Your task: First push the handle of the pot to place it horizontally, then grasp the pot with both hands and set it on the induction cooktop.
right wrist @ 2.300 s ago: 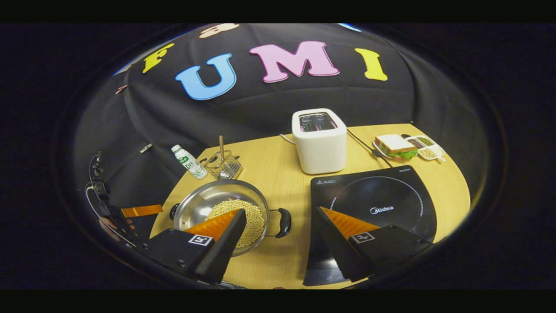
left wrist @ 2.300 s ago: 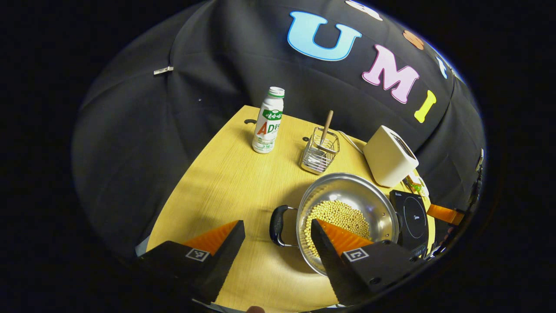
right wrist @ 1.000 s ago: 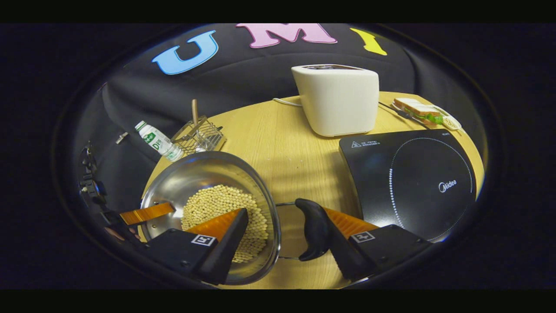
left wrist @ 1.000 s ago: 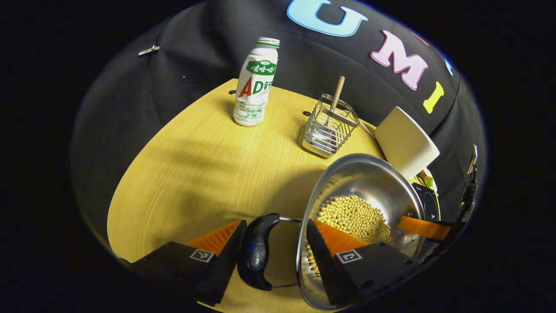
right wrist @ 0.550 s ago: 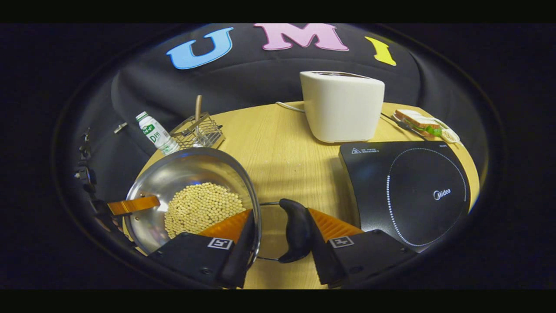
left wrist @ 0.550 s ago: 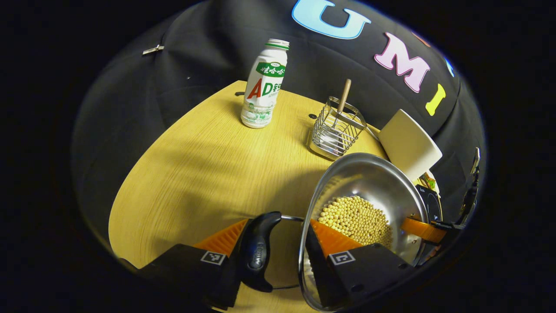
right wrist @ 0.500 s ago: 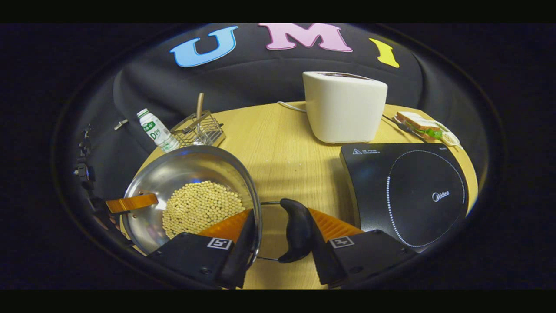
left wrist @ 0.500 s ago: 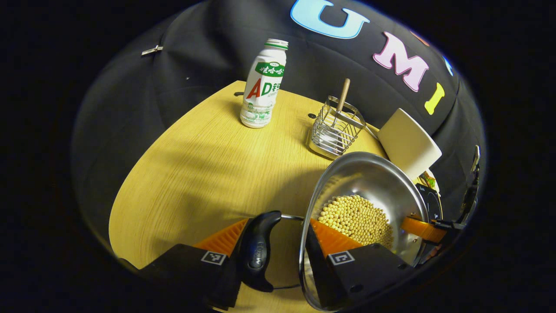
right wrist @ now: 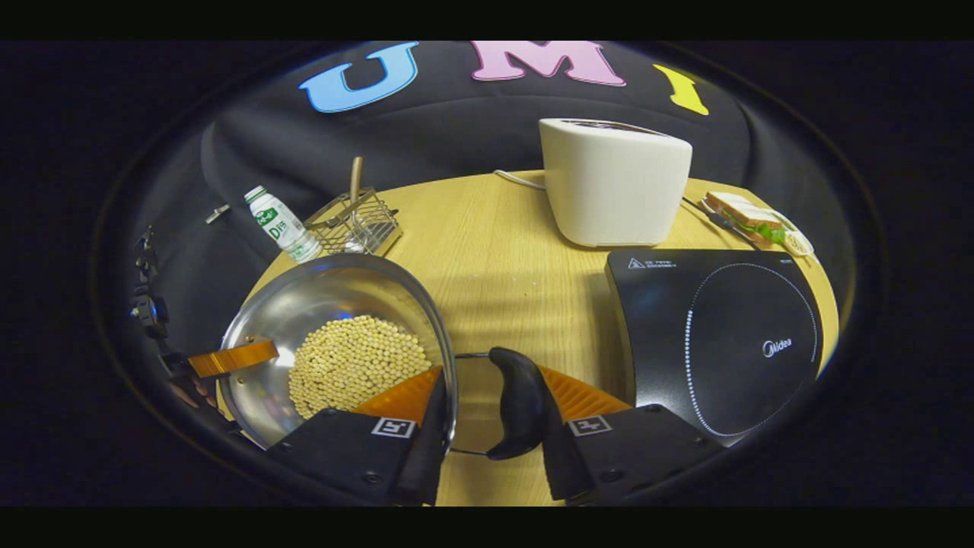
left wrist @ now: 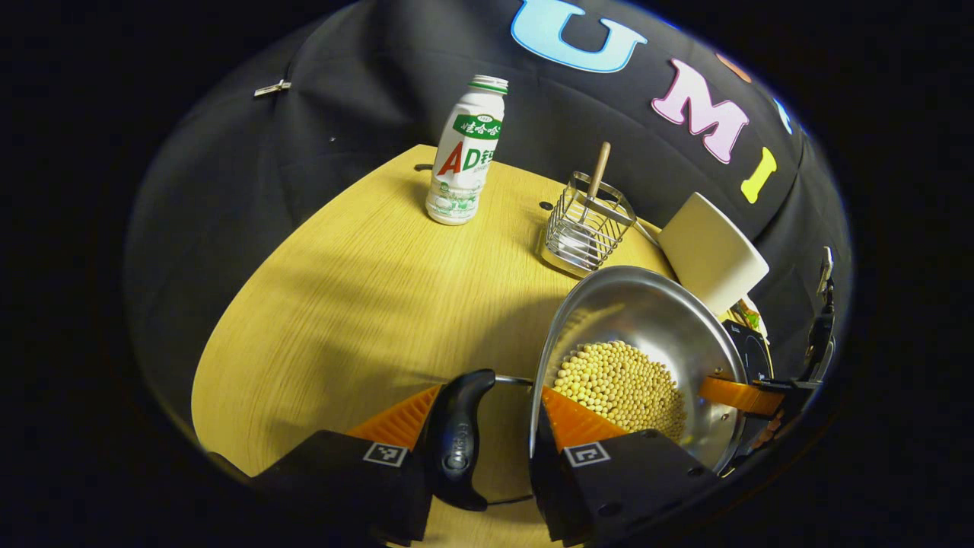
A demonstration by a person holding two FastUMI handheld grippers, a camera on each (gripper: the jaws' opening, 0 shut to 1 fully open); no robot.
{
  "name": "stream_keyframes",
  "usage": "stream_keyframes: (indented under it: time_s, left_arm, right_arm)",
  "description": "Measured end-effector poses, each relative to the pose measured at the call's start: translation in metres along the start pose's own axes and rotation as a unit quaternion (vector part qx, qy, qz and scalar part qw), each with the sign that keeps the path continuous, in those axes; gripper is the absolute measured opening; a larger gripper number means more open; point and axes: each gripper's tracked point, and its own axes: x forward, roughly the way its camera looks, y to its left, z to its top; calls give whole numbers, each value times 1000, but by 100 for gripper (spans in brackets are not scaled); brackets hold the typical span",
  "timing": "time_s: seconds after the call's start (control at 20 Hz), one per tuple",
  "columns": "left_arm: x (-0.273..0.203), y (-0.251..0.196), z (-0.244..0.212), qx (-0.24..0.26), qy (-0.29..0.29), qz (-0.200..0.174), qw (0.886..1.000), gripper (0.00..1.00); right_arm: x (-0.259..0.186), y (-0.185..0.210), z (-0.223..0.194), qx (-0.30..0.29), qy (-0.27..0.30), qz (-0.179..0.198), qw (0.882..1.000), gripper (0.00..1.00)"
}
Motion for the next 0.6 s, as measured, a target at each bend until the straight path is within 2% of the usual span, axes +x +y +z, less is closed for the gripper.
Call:
stream_keyframes:
  time_s: [0.05,0.3,0.55,0.6]
  left_arm:
    - [-3,0,-1,1,0,3,1000,60]
    - [-26,-10,5,-2,-6,7,1000,59]
    - [-48,-45,23,19,-22,7,1000,59]
    - [-52,-54,24,19,-26,5,999,59]
  right_arm:
    - [-3,1,0,-5,-3,3,1000,58]
    - [-25,0,16,-13,-22,14,1000,57]
    - [-55,-22,36,-4,-39,18,999,57]
    - [-61,-28,41,-4,-45,19,999,53]
